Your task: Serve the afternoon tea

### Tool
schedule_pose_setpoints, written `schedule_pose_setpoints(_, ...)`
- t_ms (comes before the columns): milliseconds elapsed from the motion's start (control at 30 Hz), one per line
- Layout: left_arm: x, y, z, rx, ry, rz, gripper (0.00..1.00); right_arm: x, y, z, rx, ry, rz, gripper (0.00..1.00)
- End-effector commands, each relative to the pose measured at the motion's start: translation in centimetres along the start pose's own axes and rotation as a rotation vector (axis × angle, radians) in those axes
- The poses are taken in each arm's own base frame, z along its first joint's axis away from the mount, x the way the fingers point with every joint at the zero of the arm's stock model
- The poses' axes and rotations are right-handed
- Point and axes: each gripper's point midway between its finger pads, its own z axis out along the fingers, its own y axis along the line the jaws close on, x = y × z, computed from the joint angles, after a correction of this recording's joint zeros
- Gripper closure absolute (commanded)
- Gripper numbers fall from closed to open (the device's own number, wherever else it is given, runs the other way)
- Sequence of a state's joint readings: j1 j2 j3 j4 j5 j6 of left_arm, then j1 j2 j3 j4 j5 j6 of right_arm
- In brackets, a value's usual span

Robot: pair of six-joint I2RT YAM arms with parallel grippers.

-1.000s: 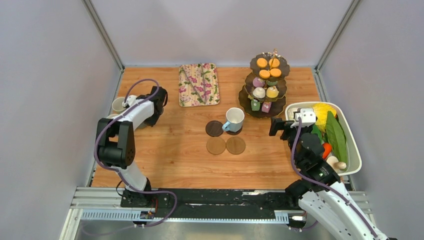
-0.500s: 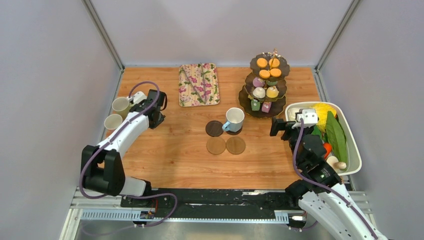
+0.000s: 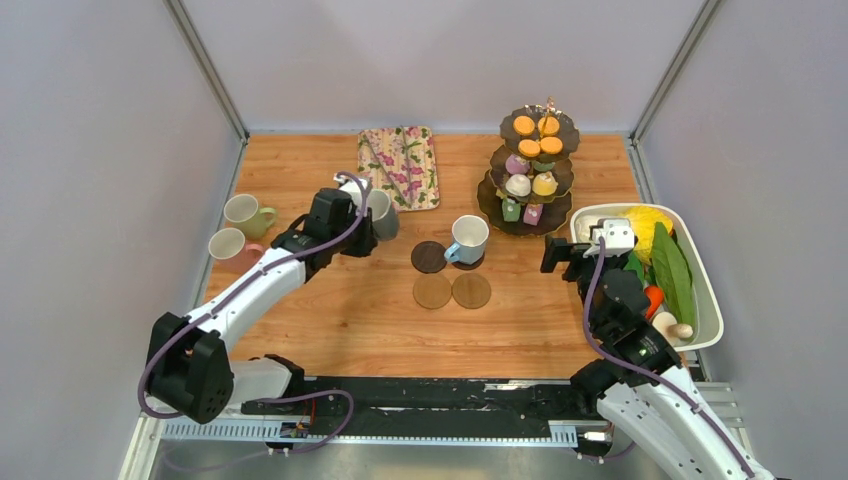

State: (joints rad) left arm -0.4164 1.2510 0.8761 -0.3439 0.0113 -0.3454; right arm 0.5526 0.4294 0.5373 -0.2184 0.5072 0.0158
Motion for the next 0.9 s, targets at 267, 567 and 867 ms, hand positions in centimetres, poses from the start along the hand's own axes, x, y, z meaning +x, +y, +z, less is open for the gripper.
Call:
schedule_pose_setpoints(267,-1.3,-9.7,2.0,0.337,-0.062,0.46,1.0,-1.0,-1.3,-0.2,0.055,-0.051,-0.025,0.0)
schedule_pose_setpoints(567,-1.1,-10.7,4.5,0.309,-0.056,0.413,1.0,-0.8,-1.6,-0.1,0.072,-0.043,-0.037,0.0)
schedule_pose_setpoints(867,-0.2,-11.1,5.5,0.259,-0.058,0.448,1.0,-0.6,-1.7,0.0,0.08,-0.037,-0.045,0.0)
